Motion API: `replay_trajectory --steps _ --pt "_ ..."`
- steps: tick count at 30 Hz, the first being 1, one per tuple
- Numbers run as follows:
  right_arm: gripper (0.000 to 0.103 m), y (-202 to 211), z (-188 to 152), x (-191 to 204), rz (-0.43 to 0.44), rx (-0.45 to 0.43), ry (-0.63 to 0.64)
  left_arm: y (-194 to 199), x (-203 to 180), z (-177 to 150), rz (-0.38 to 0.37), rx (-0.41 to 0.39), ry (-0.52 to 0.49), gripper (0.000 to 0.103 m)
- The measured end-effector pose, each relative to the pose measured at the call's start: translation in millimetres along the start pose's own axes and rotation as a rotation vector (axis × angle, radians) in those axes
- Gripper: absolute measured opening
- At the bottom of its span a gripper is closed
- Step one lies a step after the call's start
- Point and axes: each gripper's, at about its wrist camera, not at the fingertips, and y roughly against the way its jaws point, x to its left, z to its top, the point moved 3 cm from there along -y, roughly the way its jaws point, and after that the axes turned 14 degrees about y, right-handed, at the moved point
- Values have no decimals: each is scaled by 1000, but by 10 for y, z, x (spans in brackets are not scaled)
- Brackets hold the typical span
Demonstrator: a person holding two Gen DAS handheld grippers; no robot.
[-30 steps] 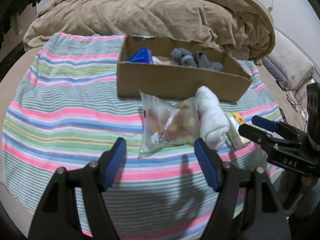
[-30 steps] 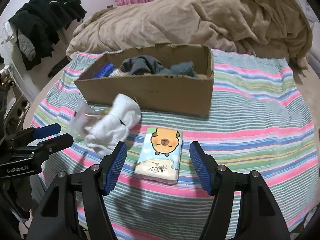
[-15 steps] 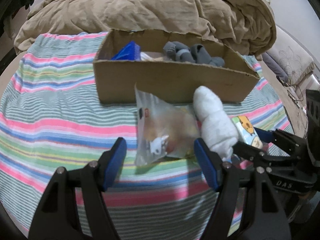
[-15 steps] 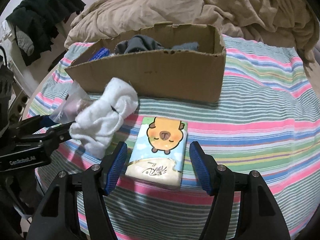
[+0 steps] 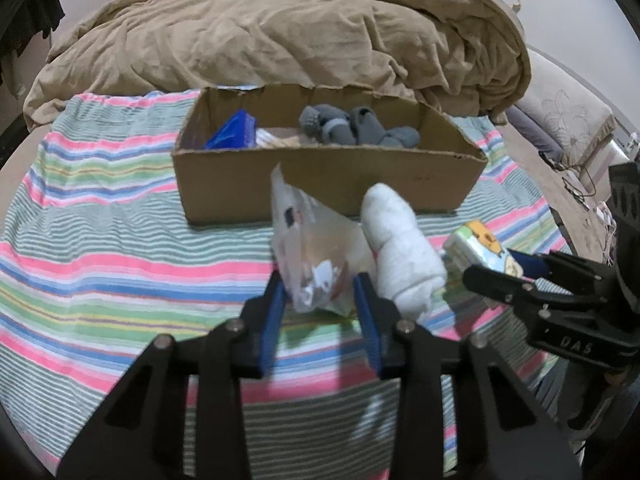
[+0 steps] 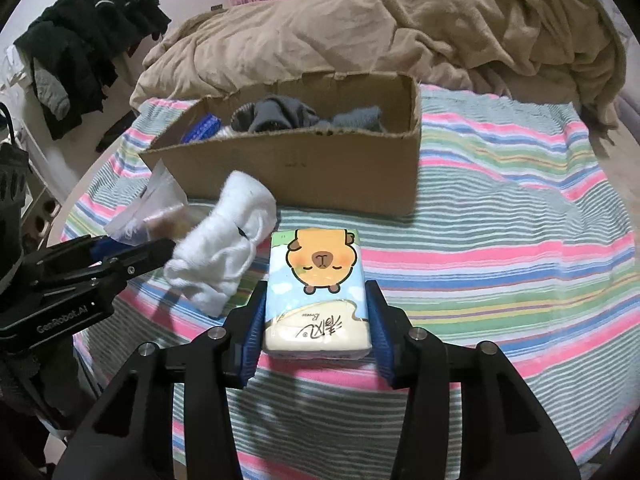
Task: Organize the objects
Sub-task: 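Grasp the clear snack bag with the left tool while the right tool grasps the capybara tissue pack, then place the snack bag with the left tool while the right tool places the capybara pack in the box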
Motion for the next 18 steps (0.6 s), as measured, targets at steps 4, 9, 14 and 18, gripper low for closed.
replay_trajectory --steps 4,9,14,18 --pt "49 69 15 -5 -9 -8 2 -69 -3 41 -23 35 26 53" --pt "49 117 19 -7 -14 -10 -1 -282 -49 136 -28 38 40 75" --pt "49 189 28 -4 -18 -22 1 -364 -50 144 -17 45 63 49" --pt "49 229 51 -22 -20 -33 -2 -242 -47 113 -18 39 54 48"
